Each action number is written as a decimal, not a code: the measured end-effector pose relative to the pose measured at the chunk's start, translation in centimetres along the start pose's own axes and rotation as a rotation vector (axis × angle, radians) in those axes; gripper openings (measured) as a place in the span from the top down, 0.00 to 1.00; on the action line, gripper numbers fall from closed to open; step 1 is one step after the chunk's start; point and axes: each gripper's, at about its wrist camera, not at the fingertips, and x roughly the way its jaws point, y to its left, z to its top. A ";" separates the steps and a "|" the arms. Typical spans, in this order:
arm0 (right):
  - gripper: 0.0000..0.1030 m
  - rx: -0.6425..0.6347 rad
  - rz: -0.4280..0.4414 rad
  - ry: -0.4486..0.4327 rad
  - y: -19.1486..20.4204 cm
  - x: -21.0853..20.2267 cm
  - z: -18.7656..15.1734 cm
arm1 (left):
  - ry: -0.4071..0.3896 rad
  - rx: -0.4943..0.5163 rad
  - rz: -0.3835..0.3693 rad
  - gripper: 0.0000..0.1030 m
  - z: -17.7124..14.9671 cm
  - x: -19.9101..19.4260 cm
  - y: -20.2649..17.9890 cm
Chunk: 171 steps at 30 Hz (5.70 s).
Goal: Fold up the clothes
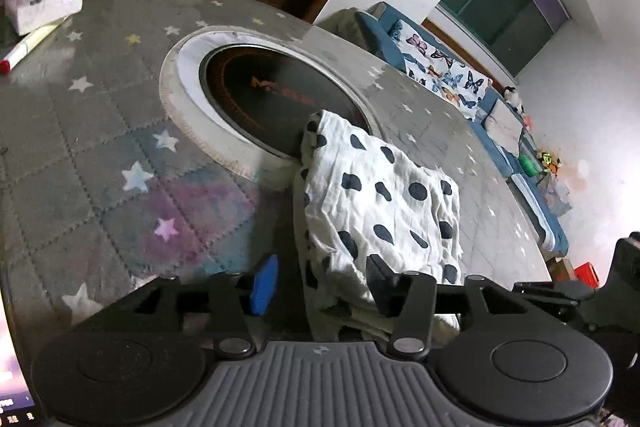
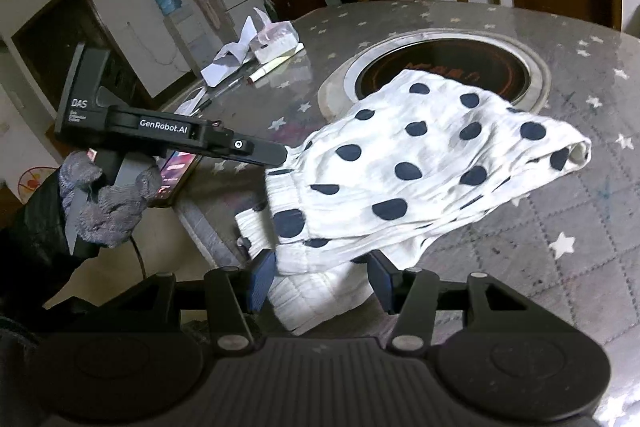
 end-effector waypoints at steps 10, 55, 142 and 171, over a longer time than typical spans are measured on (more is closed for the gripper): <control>0.49 0.193 0.114 -0.027 -2.0 0.2 0.3 | 0.054 -0.061 -0.090 0.78 0.0 0.6 0.8; 0.41 0.067 -0.082 -0.145 -2.5 -2.8 2.4 | -0.044 0.184 -0.131 0.61 0.8 -2.9 -4.4; 0.00 -0.191 -0.316 -0.145 -8.3 7.1 4.4 | 0.095 0.042 -0.505 0.13 0.1 5.8 -0.7; 0.00 -0.148 -0.321 0.049 -7.6 10.9 10.8 | 0.103 0.034 -0.520 0.11 -0.1 5.8 -0.3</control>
